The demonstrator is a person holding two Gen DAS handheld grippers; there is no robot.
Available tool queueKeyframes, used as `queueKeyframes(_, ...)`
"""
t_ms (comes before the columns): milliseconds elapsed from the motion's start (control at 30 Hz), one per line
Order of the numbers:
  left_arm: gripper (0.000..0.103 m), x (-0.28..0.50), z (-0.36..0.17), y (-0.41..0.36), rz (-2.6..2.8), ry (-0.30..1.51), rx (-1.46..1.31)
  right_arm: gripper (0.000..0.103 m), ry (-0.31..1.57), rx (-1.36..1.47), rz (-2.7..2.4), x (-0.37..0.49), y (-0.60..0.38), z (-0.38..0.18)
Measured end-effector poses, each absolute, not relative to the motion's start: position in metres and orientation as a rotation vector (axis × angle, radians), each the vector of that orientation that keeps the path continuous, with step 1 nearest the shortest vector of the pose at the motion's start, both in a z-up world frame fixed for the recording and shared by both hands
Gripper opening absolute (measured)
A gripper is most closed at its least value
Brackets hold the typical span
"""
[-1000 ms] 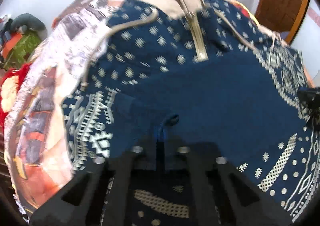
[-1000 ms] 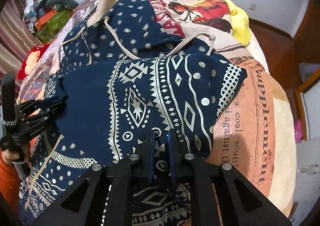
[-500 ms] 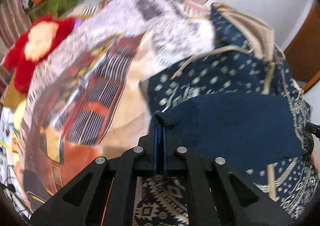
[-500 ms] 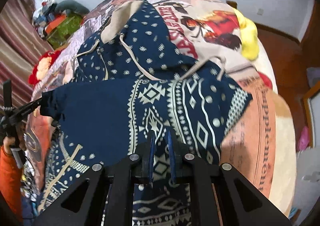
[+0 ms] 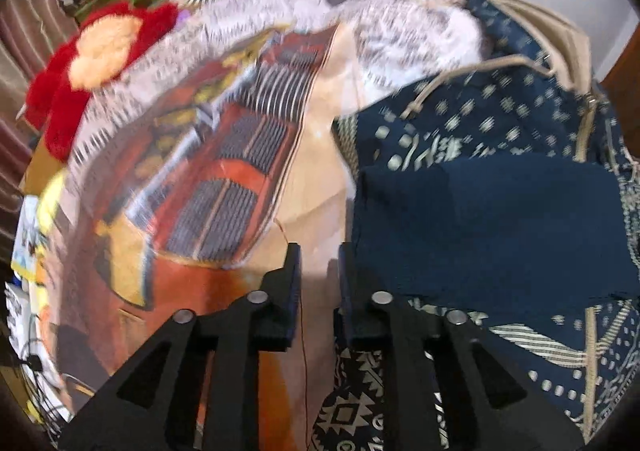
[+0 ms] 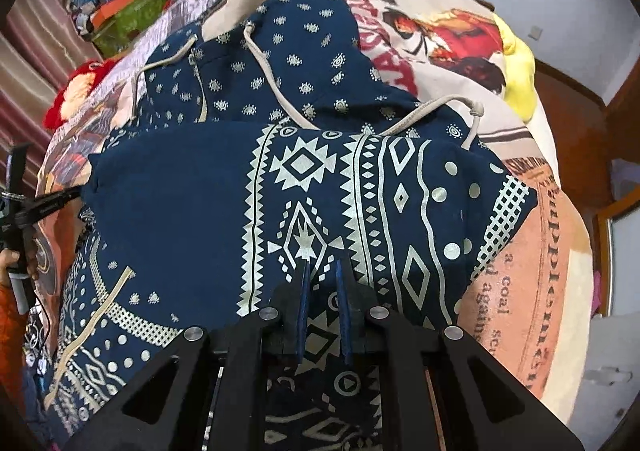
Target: Fold large clothes
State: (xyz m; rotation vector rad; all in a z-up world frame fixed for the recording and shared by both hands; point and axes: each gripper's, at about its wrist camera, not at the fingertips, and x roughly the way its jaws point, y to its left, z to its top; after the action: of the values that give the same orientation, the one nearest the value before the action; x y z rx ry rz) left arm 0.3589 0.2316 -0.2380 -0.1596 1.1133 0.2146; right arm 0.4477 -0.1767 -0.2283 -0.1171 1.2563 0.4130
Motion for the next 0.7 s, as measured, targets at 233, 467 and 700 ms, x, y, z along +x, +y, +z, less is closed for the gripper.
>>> queueKeyframes(233,0.052,0.377,-0.17,0.206,0.135,0.981,-0.095,0.009,1.174,-0.04,0.464,0.467,-0.174,-0.181)
queueKeyframes(467,0.063,0.43,-0.13,0.177,0.047,0.896,-0.135,0.01,1.01,0.054,0.465,0.508,-0.162,-0.128)
queueKeyframes(700,0.063,0.501,-0.141,0.161,-0.005,0.941,-0.237,0.01,0.96,0.093,0.418,0.563,-0.13,-0.129)
